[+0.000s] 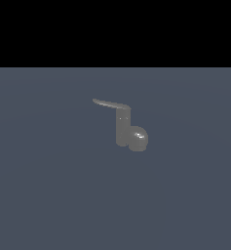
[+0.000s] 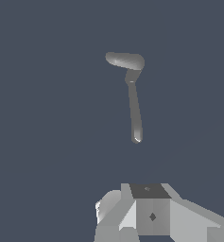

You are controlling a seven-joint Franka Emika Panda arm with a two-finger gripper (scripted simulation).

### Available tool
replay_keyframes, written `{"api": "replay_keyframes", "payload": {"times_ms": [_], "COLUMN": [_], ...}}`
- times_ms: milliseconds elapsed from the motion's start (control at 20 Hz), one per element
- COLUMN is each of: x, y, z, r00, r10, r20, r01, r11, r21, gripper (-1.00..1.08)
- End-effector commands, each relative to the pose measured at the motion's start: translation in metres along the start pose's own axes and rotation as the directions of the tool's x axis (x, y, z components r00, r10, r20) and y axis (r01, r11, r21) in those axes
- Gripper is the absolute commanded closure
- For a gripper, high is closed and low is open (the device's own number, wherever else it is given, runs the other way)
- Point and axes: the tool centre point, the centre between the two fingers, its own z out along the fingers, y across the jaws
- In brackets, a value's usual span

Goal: Turn on the faucet by rotating a designated handle.

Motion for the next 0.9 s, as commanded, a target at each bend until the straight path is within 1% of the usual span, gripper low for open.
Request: {"api": "replay_keyframes", "payload": {"times_ms": [0, 450, 850], "x": [0.0, 0.006, 0.023], "y": [0.0, -0.007, -0.025], "z": [0.0, 0.009, 0.034], "r00": [1.0, 0.999, 0.987], "r10": [0.0, 0.045, 0.16], "r20": [0.0, 0.001, 0.003], "r01": [0.0, -0.045, -0.16], "r11": [1.0, 0.999, 0.987], "r21": [0.0, -0.001, -0.003], "gripper": [1.08, 1.08, 1.08]}}
